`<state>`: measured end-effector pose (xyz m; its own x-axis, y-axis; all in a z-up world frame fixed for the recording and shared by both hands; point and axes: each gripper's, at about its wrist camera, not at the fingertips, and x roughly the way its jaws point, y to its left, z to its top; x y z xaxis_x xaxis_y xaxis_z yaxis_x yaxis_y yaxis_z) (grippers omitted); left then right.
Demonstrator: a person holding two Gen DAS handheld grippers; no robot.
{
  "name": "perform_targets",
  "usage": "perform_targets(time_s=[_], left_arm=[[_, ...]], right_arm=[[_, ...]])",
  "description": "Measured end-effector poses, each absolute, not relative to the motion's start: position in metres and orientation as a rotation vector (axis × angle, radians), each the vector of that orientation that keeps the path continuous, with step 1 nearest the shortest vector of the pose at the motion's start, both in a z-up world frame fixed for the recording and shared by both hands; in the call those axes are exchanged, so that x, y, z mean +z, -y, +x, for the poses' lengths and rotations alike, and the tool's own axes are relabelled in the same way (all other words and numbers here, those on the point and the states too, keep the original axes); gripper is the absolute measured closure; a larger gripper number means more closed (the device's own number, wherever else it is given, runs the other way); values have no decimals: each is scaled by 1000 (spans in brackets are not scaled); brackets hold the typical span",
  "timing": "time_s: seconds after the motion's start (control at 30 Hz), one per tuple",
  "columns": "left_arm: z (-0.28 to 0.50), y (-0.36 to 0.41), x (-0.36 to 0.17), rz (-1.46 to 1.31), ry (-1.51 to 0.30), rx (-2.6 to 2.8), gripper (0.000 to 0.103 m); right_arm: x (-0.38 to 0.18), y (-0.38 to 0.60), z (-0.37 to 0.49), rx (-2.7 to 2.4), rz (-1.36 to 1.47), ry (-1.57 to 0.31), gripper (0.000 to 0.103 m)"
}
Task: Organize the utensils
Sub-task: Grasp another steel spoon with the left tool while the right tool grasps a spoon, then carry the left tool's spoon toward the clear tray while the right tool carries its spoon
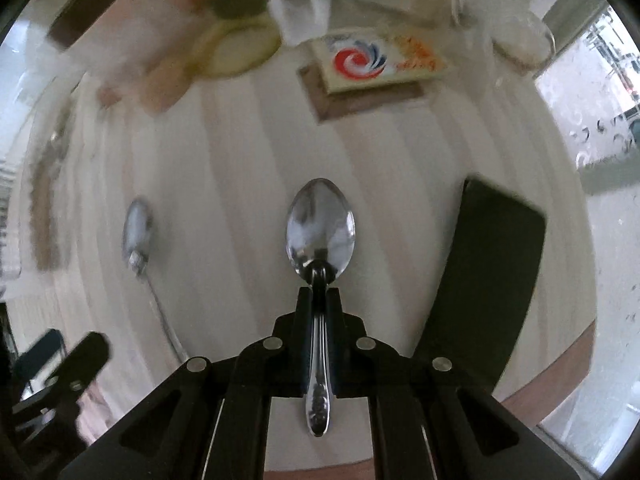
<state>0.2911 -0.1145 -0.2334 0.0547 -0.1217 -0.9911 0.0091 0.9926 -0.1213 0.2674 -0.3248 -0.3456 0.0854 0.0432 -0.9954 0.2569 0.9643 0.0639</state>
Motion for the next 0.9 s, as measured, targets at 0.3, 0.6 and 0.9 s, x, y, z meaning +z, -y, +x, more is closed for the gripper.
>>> perform_targets(time_s=[0.3,0.6,0.9], left_arm=[[306,151,-245,28,-1503,-92,90],[257,104,-243,93,-1486,-47,100],[196,20,-245,63,-1520,52,100]], right_arm=[[-350,358,279,-165,280,-1489,96],[-345,313,279,-135,271,-1517,96],[-345,204,226,101,156,-1569,96]])
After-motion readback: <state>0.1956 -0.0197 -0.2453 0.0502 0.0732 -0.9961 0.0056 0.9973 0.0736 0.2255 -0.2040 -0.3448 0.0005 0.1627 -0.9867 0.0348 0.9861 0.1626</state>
